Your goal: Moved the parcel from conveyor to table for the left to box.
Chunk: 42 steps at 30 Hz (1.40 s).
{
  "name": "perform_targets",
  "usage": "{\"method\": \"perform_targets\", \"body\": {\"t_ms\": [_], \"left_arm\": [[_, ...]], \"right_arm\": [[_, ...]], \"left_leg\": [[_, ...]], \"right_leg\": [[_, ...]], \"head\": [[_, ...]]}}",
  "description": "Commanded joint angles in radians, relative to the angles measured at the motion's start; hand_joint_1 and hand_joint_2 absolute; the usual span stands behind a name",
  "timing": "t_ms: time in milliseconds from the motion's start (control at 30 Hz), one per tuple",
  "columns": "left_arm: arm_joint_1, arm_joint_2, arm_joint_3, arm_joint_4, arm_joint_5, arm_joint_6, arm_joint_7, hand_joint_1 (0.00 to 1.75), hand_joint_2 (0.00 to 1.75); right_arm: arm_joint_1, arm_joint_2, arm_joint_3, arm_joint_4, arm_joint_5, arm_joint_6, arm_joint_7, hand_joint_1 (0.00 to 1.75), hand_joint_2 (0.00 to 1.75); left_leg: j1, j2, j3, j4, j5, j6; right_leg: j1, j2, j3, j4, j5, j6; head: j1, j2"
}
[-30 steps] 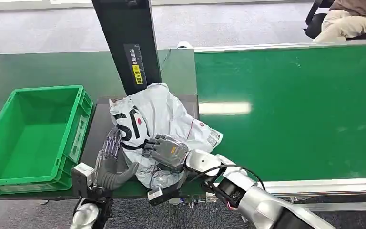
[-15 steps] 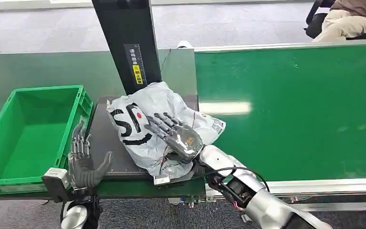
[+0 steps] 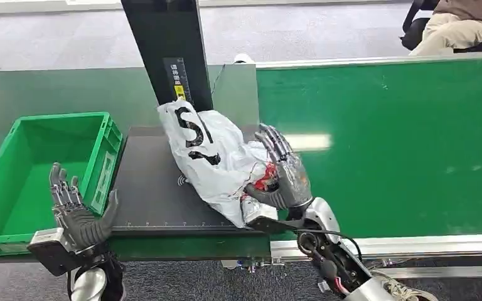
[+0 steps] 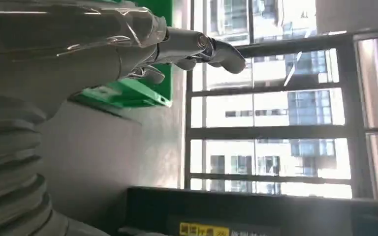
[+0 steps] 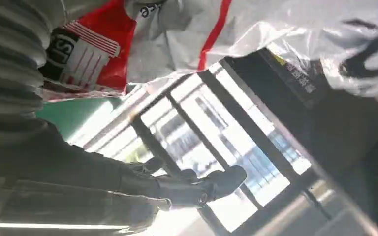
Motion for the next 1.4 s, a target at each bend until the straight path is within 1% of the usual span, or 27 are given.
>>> {"method": "perform_targets", "body": {"t_ms": [33, 67, 133, 167, 233, 267, 333, 467, 567, 633, 700, 733, 800, 833, 900, 933, 967, 1033, 1100, 1133, 1167, 1200, 1233, 1300, 1333, 1367, 1400], "left_arm": [[-0.016, -0.011, -0.013, 0.012, 0.005, 0.009, -0.005, 0.0, 1.75], [-0.017, -0.011, -0.014, 0.013, 0.005, 0.014, -0.008, 0.0, 1.75], [-0.018, -0.007, -0.024, 0.013, 0.004, 0.022, -0.014, 0.0, 1.75], [-0.019, -0.005, -0.027, 0.014, 0.004, 0.022, -0.014, 0.0, 1.75], [-0.022, -0.001, -0.036, 0.013, -0.003, 0.024, -0.019, 0.0, 1.75], [-0.022, 0.001, -0.043, 0.012, -0.013, 0.032, -0.024, 0.0, 1.75], [-0.019, 0.004, -0.048, 0.006, -0.031, 0.046, -0.026, 0.0, 1.75], [-0.002, 0.006, -0.041, -0.026, -0.036, 0.051, -0.025, 0.0, 1.75], [0.009, 0.009, -0.04, -0.039, -0.05, 0.051, -0.02, 0.0, 1.75], [0.015, 0.018, -0.055, -0.043, -0.079, 0.048, -0.017, 0.0, 1.75], [0.014, 0.042, -0.099, -0.034, -0.131, -0.005, 0.013, 0.0, 1.75], [0.012, 0.066, -0.145, -0.021, -0.18, -0.103, 0.046, 0.0, 1.75], [0.006, 0.098, -0.22, 0.0, -0.361, -0.113, 0.066, 0.0, 1.75], [0.005, 0.105, -0.247, 0.005, -0.418, -0.14, 0.072, 0.0, 1.75], [-0.004, 0.109, -0.293, 0.028, -0.559, -0.119, 0.093, 0.0, 1.75], [-0.019, 0.117, -0.333, 0.051, -0.669, -0.128, 0.131, 0.0, 1.75], [-0.021, 0.116, -0.337, 0.057, -0.685, -0.129, 0.139, 0.0, 1.75], [-0.037, 0.104, -0.353, 0.088, -0.785, -0.103, 0.178, 0.0, 1.75], [-0.041, 0.098, -0.352, 0.091, -0.791, -0.106, 0.18, 0.0, 1.75], [-0.042, 0.095, -0.35, 0.088, -0.806, -0.113, 0.181, 0.0, 1.75], [-0.041, 0.094, -0.348, 0.086, -0.807, -0.115, 0.181, 0.0, 1.75], [-0.041, 0.094, -0.347, 0.082, -0.81, -0.121, 0.181, 0.0, 1.75], [-0.044, 0.093, -0.347, 0.081, -0.82, -0.138, 0.184, 0.0, 1.75], [-0.049, 0.091, -0.349, 0.086, -0.833, -0.147, 0.194, 0.0, 1.75], [-0.056, 0.09, -0.35, 0.098, -0.869, -0.143, 0.235, 0.0, 1.75], [-0.06, 0.09, -0.352, 0.103, -0.898, -0.127, 0.255, 0.0, 1.75], [-0.067, 0.085, -0.351, 0.115, -0.924, -0.112, 0.274, 0.0, 1.75]], "right_arm": [[0.039, -0.016, -0.083, -0.07, -0.019, 0.026, -0.009, 0.0, 1.75], [0.041, -0.011, -0.09, -0.073, -0.043, 0.049, -0.016, 0.0, 1.75], [0.052, -0.015, -0.107, -0.082, -0.123, 0.15, -0.026, 0.0, 1.75], [0.048, -0.022, -0.1, -0.071, -0.119, 0.179, -0.019, 0.0, 1.75], [0.025, -0.033, -0.07, -0.021, -0.075, 0.226, 0.018, 0.0, 1.75], [0.001, -0.036, -0.043, 0.035, -0.037, 0.268, 0.04, 0.0, 1.75], [-0.037, -0.02, -0.012, 0.14, -0.002, 0.324, 0.043, 0.0, 1.75], [-0.071, 0.002, 0.018, 0.215, 0.018, 0.375, 0.034, 0.0, 1.75], [-0.094, 0.005, 0.042, 0.252, 0.042, 0.408, 0.064, 0.0, 1.75], [-0.096, 0.01, 0.045, 0.268, 0.047, 0.418, 0.065, 0.0, 1.75], [-0.099, 0.016, 0.05, 0.284, 0.057, 0.438, 0.074, 0.0, 1.75], [-0.107, 0.02, 0.055, 0.299, 0.071, 0.445, 0.075, 0.0, 1.75], [-0.119, 0.026, 0.058, 0.314, 0.078, 0.45, 0.068, 0.0, 1.75], [-0.125, 0.031, 0.056, 0.324, 0.081, 0.45, 0.063, 0.0, 1.75], [-0.13, 0.034, 0.054, 0.326, 0.082, 0.453, 0.061, 0.0, 1.75], [-0.128, 0.032, 0.05, 0.321, 0.083, 0.454, 0.059, 0.0, 1.75], [-0.126, 0.031, 0.05, 0.319, 0.083, 0.453, 0.057, 0.0, 1.75], [-0.101, 0.016, 0.04, 0.28, 0.086, 0.432, 0.05, 0.0, 1.75], [-0.085, 0.008, 0.032, 0.259, 0.083, 0.416, 0.04, 0.0, 1.75], [-0.061, 0.003, 0.007, 0.22, 0.069, 0.386, 0.015, 0.0, 1.75], [-0.055, 0.001, 0.003, 0.21, 0.067, 0.378, 0.01, 0.0, 1.75], [-0.046, -0.003, -0.002, 0.189, 0.066, 0.373, 0.007, 0.0, 1.75], [-0.021, -0.011, -0.021, 0.141, 0.062, 0.342, -0.006, 0.0, 1.75], [-0.005, -0.015, -0.033, 0.108, 0.061, 0.322, -0.014, 0.0, 1.75], [0.015, -0.018, -0.05, 0.069, 0.065, 0.299, -0.024, 0.0, 1.75], [0.023, -0.019, -0.055, 0.059, 0.065, 0.292, -0.025, 0.0, 1.75], [0.036, -0.023, -0.06, 0.037, 0.065, 0.293, -0.024, 0.0, 1.75]], "left_leg": [[0.001, -0.002, 0.001, 0.0, 0.0, 0.003], [0.0, -0.001, 0.0, 0.0, 0.0, 0.002], [0.0, -0.002, 0.001, 0.0, 0.0, 0.003], [0.001, -0.003, 0.001, -0.001, 0.0, 0.004], [0.0, -0.002, 0.0, 0.0, 0.0, 0.002], [0.0, -0.002, 0.0, 0.0, 0.0, 0.003], [0.001, 0.0, 0.001, -0.001, 0.0, 0.003], [0.0, 0.001, 0.001, 0.0, 0.0, 0.002], [0.001, 0.001, 0.003, -0.002, -0.001, 0.004], [0.0, 0.001, 0.001, -0.001, -0.001, 0.002], [0.0, 0.0, 0.001, -0.001, 0.0, 0.002], [0.001, 0.0, 0.002, -0.001, 0.0, 0.003], [0.0, 0.001, 0.002, -0.001, 0.0, 0.002], [0.0, 0.0, 0.002, -0.002, 0.0, 0.003], [0.0, 0.0, 0.002, -0.002, 0.0, 0.003], [-0.001, 0.0, 0.001, -0.001, 0.0, 0.002], [0.0, 0.0, 0.002, -0.002, 0.0, 0.003], [0.0, -0.002, 0.002, -0.002, 0.0, 0.002], [0.0, -0.003, 0.003, -0.003, 0.001, 0.003], [0.001, -0.003, 0.003, -0.003, 0.001, 0.004], [0.001, -0.003, 0.003, -0.004, 0.001, 0.005], [0.0, -0.003, 0.001, -0.001, 0.0, 0.002], [0.0, -0.003, 0.001, -0.001, 0.0, 0.002], [0.001, -0.004, 0.002, -0.002, 0.0, 0.003], [0.001, -0.004, 0.002, -0.002, 0.0, 0.004], [0.0, -0.003, 0.0, -0.001, 0.0, 0.002], [0.0, -0.004, 0.001, -0.001, 0.0, 0.003]], "right_leg": [[0.001, -0.003, 0.002, -0.002, 0.0, -0.004], [0.001, -0.002, 0.001, -0.001, 0.0, -0.003], [0.001, -0.003, 0.002, -0.001, 0.0, -0.003], [0.002, -0.004, 0.003, -0.003, 0.0, -0.005], [0.0, -0.002, 0.001, 0.0, 0.0, -0.002], [0.001, -0.003, 0.001, -0.001, 0.0, -0.003], [0.002, -0.001, 0.002, -0.002, 0.001, -0.004], [0.001, 0.0, 0.001, -0.001, 0.0, -0.002], [0.003, 0.001, 0.004, -0.003, 0.001, -0.005], [0.001, 0.001, 0.002, -0.001, 0.0, -0.002], [0.001, 0.0, 0.002, -0.001, 0.0, -0.002], [0.002, 0.0, 0.003, -0.002, 0.001, -0.004], [0.001, 0.0, 0.002, -0.001, 0.0, -0.003], [0.001, 0.0, 0.003, -0.002, 0.001, -0.004], [0.002, 0.0, 0.003, -0.003, 0.001, -0.004], [0.0, 0.0, 0.002, -0.001, 0.0, -0.002], [0.001, -0.001, 0.003, -0.002, 0.001, -0.004], [0.001, -0.002, 0.003, -0.002, 0.0, -0.003], [0.002, -0.004, 0.004, -0.003, 0.0, -0.004], [0.002, -0.004, 0.005, -0.004, 0.001, -0.005], [0.003, -0.004, 0.005, -0.005, 0.001, -0.006], [0.001, -0.004, 0.003, -0.002, 0.0, -0.003], [0.001, -0.003, 0.002, -0.002, 0.0, -0.003], [0.002, -0.005, 0.004, -0.003, 0.0, -0.004], [0.002, -0.005, 0.004, -0.003, 0.0, -0.005], [0.001, -0.003, 0.001, -0.001, -0.001, -0.002], [0.001, -0.005, 0.003, -0.002, -0.001, -0.003]], "head": [[0.0, 0.0], [0.0, 0.0], [0.0, 0.0], [0.0, 0.0], [0.0, 0.0], [0.0, 0.0], [0.0, 0.0], [0.0, 0.0], [0.0, 0.0], [0.0, 0.0], [0.0, 0.0], [0.0, 0.0], [0.0, 0.0], [0.0, 0.0], [0.0, 0.0], [0.0, 0.0], [0.0, 0.0], [0.0, 0.0], [0.0, 0.0], [0.0, 0.0], [0.0, 0.0], [0.0, 0.0], [0.0, 0.0], [0.0, 0.0], [0.0, 0.0], [0.0, 0.0], [0.0, 0.0]]}}
